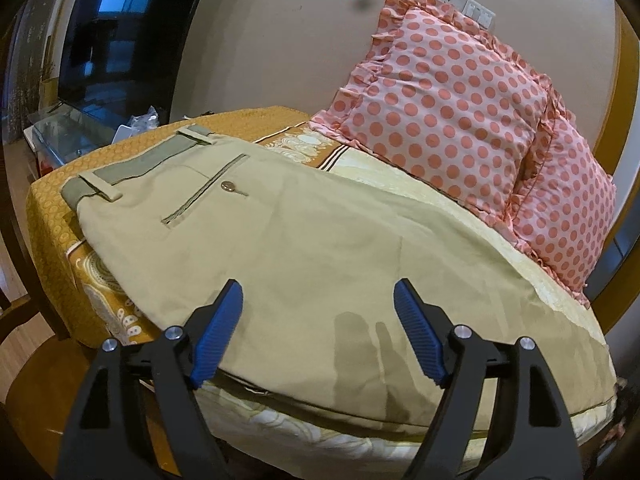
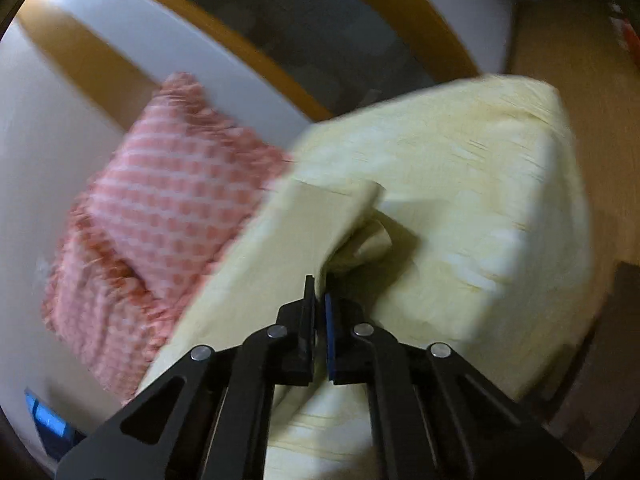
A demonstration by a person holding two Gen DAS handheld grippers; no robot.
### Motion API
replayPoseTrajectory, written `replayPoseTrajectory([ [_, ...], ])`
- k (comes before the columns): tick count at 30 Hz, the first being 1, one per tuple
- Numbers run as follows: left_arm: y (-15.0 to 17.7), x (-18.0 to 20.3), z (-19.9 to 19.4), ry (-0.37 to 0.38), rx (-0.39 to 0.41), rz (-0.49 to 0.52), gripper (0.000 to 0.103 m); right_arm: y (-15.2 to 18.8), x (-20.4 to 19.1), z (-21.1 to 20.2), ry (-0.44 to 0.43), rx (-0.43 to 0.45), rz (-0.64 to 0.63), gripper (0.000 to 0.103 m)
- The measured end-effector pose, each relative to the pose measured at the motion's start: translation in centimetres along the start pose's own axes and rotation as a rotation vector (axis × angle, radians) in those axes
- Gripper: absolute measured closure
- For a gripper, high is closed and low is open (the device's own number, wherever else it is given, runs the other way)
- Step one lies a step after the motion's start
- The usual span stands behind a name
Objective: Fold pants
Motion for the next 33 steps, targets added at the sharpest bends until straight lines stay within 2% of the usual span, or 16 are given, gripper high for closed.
replayPoseTrajectory([
  [2, 0.2, 0.3, 0.0, -0.008, 0.009, 0.018, 0.021, -0.5, -3.4, 0.4, -0.054, -0.001, -0.081, 0.099],
  [5, 0.3, 0.5, 0.0, -0.012, 0.022, 0.021, 0.02, 0.2, -11.4, 1.4, -0.197, -0.036, -0.236, 0.099],
  [7, 0.2, 0.4, -0.2, 0.0, 0.026, 0.006, 0.02, 2.2, -17.4, 2.4, -0.325, -0.093, -0.321, 0.099],
  [9, -0.1, 0.3, -0.7, 0.013, 0.038, -0.01, 0.02, 5.5, -23.1, 3.3, -0.451, -0.168, -0.401, 0.099],
  [11, -0.5, 0.1, -1.6, 0.008, 0.066, -0.017, 0.02, 11.1, -29.3, 4.3, -0.6, -0.296, -0.486, 0.099],
  [13, -0.9, -0.5, -2.5, -0.01, 0.097, -0.025, 0.02, 16.7, -33.2, 4.7, -0.675, -0.414, -0.581, 0.099],
  [16, -1.4, -1.9, -3.2, -0.038, 0.113, -0.047, 0.02, 26.9, -36.6, 5.0, -0.665, -0.642, -0.867, 0.098],
  [18, -1.6, -3.7, -3.7, -0.082, 0.119, -0.07, 0.02, 31.0, -36.8, 3.8, -0.669, -0.725, -0.996, 0.093],
  [19, -1.6, -4.6, -3.9, -0.097, 0.123, -0.082, 0.02, 31.5, -36.8, 3.1, -0.676, -0.723, -1.024, 0.088],
  [21, -1.7, -6.2, -4.3, -0.124, 0.135, -0.114, 0.02, 31.1, -37.1, 1.6, -0.701, -0.667, -1.047, 0.056],
  [22, -1.7, -6.8, -4.4, -0.134, 0.137, -0.128, 0.02, 30.3, -37.3, 0.8, -0.718, -0.603, -1.043, 0.053],
  [25, -1.8, -8.8, -4.3, -0.154, 0.139, -0.191, 0.02, 28.8, -37.7, 1.5, -0.65, -0.498, -1.04, 0.052],
  [27, -1.8, -9.5, -4.0, -0.157, 0.136, -0.21, 0.02, 29.6, -37.6, 2.9, -0.56, -0.516, -1.07, 0.054],
  [29, -1.9, -9.7, -3.7, -0.156, 0.131, -0.212, 0.02, 31.0, -37.4, 4.5, -0.499, -0.58, -1.124, 0.054],
  [30, -1.9, -9.7, -3.6, -0.151, 0.131, -0.208, 0.02, 31.9, -37.1, 4.6, -0.484, -0.614, -1.15, 0.054],
  [33, -2.1, -9.3, -2.9, -0.157, 0.112, -0.171, 0.02, 32.6, -36.7, 3.8, -0.489, -0.588, -1.196, 0.054],
])
Point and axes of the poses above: each gripper's, at about its wrist camera, not at the fingertips, and z roughly the way its jaws point, x to its right, y to its underside, the point moved 4 cm from there along z, roughly the way its jaws point, and after that the axes turned 5 degrees about -z, right-handed, at the moved point
